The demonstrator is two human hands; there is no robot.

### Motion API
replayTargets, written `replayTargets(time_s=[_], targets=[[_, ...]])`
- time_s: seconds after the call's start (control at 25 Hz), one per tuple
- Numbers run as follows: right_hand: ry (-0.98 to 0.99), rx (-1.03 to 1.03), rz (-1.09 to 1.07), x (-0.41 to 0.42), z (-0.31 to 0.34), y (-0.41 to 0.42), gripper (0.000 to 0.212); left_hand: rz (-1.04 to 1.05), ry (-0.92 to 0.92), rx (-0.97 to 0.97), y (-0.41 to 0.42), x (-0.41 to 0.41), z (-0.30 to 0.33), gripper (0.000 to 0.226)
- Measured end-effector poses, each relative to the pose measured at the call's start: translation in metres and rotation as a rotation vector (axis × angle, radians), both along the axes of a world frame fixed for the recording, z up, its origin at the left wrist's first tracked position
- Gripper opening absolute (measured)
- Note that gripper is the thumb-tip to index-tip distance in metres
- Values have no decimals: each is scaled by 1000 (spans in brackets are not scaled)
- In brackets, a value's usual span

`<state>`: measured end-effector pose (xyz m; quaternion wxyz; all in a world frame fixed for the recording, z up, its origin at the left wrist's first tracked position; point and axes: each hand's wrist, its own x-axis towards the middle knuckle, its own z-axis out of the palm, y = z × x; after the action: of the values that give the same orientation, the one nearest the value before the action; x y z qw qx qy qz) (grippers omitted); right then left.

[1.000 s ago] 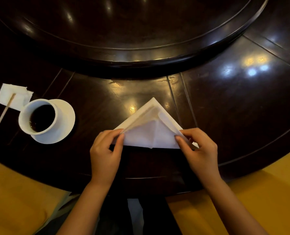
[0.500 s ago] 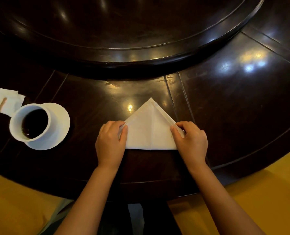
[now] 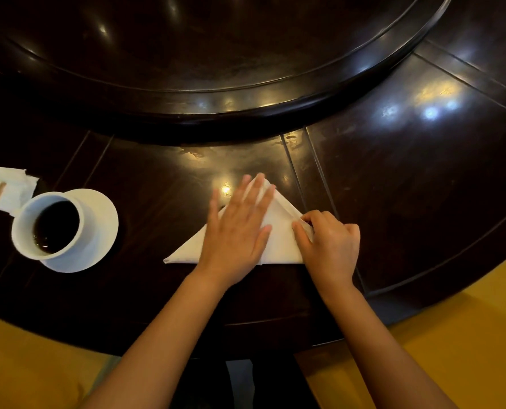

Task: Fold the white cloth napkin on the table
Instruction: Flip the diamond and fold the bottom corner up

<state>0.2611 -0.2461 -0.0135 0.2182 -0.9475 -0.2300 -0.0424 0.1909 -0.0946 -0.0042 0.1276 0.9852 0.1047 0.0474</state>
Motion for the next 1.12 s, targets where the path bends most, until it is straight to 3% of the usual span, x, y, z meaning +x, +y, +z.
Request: replayTargets(time_s=[0.08,0.2,0.36,0.56,0.8,0.88,1.0,1.04,1.12], targets=[[-57,-51,-1,0,4,-2,13,-97,92,56,2,10,-11,57],[-126,-109,4,-14,9,8,34,-49,150,64,6,11,-24,57],[48,-219,86,-39,-6,31,54,-72,146,103,5,11,-24,56],[68,-354,51,-30,-16,4,61,-62,174,107,5,12,-24,57],[109,-383,-151,-9,-8,-59,62,-52,203,93,5,13,-22,60],[45,-325,-92,-11,6,-37,61,-62,122,-19,6,12,-20,57],[-32,-267,182,-17,9,20,59,64,-91,-351,8,12,-18,55],[-17,-268,266,-18,5,35,58,134,-130,-376,8,12,-18,55],[52,-282,361,-18,-7,49,55,220,-111,-236,6,10,-17,55]])
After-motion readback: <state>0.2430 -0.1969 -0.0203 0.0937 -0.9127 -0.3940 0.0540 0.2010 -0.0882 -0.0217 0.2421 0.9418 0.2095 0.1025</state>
